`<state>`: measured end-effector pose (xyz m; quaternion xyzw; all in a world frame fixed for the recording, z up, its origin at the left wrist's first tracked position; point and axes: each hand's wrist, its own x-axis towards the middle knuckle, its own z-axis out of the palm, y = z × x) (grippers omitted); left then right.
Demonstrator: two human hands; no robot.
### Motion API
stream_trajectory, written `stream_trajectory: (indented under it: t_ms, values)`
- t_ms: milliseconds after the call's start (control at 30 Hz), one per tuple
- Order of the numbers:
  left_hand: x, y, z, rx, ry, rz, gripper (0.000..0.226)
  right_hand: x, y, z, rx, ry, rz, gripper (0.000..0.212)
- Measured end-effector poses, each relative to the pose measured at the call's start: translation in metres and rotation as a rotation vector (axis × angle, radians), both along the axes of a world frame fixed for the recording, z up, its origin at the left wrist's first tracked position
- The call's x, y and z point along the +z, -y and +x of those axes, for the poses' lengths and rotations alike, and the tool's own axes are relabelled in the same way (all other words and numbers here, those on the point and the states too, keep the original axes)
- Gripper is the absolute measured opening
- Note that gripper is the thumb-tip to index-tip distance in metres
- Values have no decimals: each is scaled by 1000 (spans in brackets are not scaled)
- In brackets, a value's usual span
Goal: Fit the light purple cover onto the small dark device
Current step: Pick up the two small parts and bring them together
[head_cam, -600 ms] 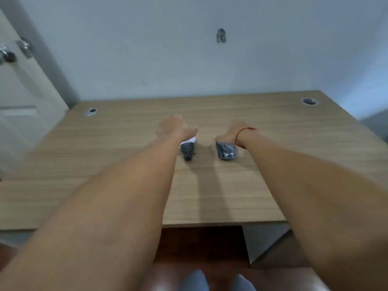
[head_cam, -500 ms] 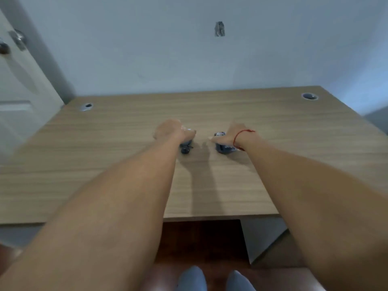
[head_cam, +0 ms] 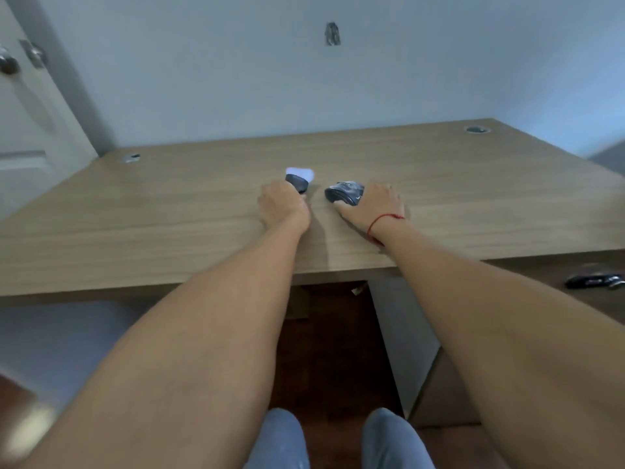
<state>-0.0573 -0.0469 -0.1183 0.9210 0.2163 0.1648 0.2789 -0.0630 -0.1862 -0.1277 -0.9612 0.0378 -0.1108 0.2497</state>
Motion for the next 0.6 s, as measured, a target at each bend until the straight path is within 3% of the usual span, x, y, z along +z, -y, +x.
stream_trajectory:
  t_ms: [267, 400, 600]
  values:
    - [13, -11, -7, -162, 302, -321, 20, 1, 5, -7, 13, -47, 53, 62]
    - [26, -6, -8, -201, 422, -481, 24, -4, -4, -8, -11, -2, 96, 64]
    - [22, 0, 5, -299, 480, -464, 32, -8, -15, 1, 55, 5, 113, 58]
